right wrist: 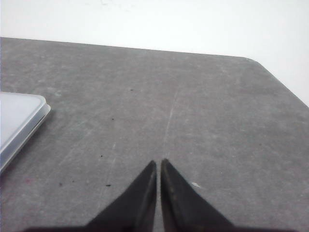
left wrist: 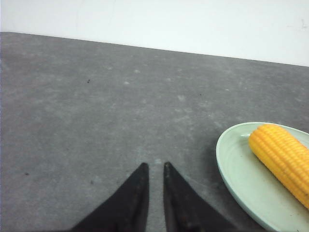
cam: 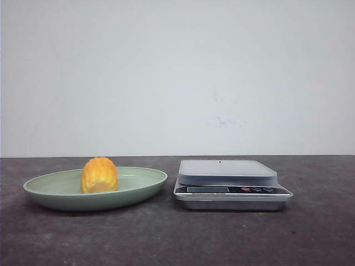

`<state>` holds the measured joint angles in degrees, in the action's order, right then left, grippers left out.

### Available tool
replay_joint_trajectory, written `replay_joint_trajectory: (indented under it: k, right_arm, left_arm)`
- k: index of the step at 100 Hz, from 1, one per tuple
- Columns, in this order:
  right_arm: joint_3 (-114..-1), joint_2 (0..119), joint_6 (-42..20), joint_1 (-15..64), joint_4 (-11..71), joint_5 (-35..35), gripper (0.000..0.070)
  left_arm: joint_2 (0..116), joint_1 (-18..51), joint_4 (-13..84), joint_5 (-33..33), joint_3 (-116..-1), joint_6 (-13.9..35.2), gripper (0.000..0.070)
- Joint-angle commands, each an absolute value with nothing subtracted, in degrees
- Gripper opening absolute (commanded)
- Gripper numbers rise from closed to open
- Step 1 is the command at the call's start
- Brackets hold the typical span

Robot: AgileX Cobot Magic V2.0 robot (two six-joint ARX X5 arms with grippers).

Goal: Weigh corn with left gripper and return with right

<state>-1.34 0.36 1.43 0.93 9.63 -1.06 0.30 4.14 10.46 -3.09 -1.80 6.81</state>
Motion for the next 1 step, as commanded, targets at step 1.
replay_joint_trajectory:
  k: [1]
  right_arm:
    - [-1.1,0.2,0.8,0.9,9.0,-1.1,0.0009]
  left_arm:
    - [0.2,4.1,10.7,-3.2,-0.8,6.3,0.0022]
